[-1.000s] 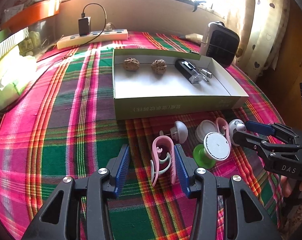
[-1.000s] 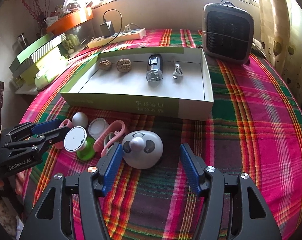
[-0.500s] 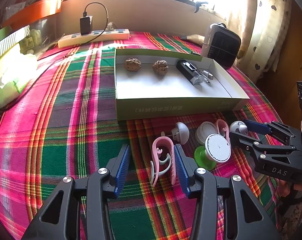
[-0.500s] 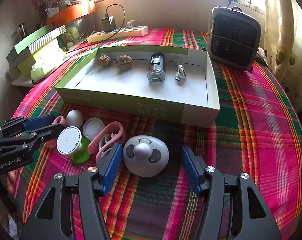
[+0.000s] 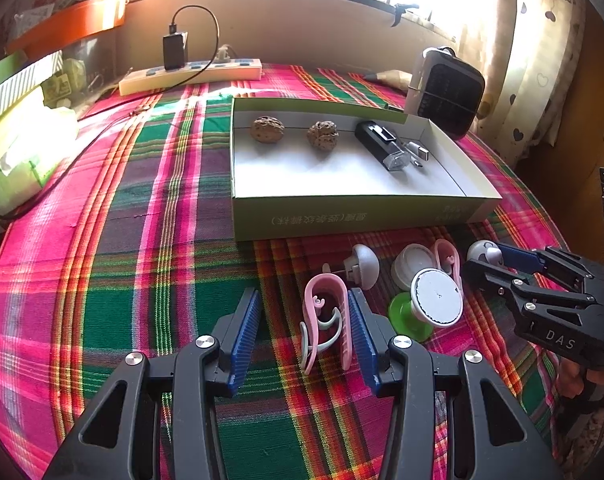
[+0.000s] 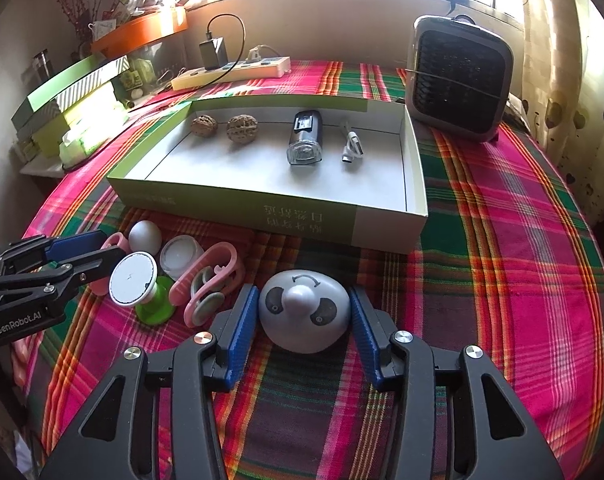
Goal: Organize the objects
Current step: 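Move the right gripper to the white round fan while the left gripper approaches the pink clip, then close the right gripper on the white fan while the left gripper grasps the pink clip, then lift the white fan and pink clip and carry both into the box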
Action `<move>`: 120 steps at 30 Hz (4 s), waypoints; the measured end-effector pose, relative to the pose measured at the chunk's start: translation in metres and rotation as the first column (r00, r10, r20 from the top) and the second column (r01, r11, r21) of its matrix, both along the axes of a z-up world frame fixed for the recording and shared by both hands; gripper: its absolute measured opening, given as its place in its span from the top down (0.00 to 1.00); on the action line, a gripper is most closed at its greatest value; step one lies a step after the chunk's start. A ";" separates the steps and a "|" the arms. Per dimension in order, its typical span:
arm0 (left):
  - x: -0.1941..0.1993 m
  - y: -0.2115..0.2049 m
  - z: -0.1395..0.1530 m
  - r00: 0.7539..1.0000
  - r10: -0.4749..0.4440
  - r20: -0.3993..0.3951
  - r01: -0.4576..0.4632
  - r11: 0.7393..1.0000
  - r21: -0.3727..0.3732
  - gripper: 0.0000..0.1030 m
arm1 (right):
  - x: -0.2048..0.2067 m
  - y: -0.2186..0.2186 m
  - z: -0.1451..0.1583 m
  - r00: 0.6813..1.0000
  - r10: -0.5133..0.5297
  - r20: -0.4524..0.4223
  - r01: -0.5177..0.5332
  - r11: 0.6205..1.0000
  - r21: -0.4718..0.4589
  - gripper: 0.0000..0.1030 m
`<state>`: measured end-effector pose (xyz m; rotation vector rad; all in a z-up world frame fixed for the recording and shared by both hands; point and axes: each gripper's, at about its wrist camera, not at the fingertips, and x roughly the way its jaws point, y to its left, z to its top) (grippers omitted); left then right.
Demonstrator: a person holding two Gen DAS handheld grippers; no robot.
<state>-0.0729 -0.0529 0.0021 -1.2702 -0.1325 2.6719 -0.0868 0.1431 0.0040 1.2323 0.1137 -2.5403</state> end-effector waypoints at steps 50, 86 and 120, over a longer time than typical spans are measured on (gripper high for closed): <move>0.002 0.000 0.000 0.999 0.038 -0.010 -0.039 0.997 -0.067 0.79 | 0.001 -0.001 0.000 1.000 -0.004 -0.001 0.004 1.000 -0.002 0.54; 0.006 0.000 0.025 0.998 0.030 -0.062 -0.035 0.996 -0.081 0.79 | 0.005 0.007 0.016 0.999 -0.010 -0.040 0.009 1.000 -0.025 0.55; -0.079 0.015 0.042 0.998 -0.018 -0.061 0.014 0.998 -0.063 0.79 | -0.071 -0.003 0.049 0.991 -0.003 -0.132 0.008 0.999 0.035 0.55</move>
